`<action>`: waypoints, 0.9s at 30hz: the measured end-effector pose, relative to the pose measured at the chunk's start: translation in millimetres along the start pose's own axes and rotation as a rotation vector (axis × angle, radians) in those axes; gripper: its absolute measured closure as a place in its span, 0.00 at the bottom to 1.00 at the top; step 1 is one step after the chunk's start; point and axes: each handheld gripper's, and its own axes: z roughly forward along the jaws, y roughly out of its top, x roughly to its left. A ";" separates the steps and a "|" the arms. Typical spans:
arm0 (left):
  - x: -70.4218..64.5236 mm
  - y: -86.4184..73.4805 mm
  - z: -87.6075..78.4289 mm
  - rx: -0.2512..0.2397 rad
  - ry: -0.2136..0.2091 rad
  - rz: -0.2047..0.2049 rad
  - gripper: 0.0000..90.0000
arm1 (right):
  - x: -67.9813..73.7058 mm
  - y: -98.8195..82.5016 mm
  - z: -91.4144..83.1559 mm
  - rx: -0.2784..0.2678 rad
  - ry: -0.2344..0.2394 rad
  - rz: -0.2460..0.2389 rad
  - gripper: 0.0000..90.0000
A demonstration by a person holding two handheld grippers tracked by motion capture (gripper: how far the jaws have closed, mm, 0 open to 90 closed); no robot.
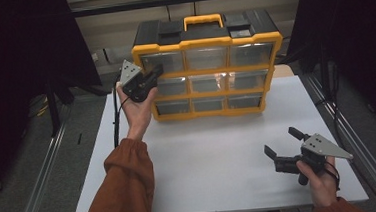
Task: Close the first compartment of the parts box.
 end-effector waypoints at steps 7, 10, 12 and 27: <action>-5.8 -3.8 -4.3 -0.003 -0.009 0.009 0.82 | 2.1 0.8 0.6 0.002 -0.001 -0.006 0.00; -6.3 -6.4 -9.4 -0.012 -0.002 0.001 0.73 | 1.9 0.7 0.3 0.006 0.002 -0.005 0.00; -6.4 -8.0 -11.7 -0.015 -0.016 0.000 0.67 | 1.0 0.6 0.7 0.004 0.000 -0.003 0.00; -6.8 -25.1 -41.9 0.022 0.066 0.001 0.14 | 1.6 0.3 1.7 0.011 0.001 -0.002 0.00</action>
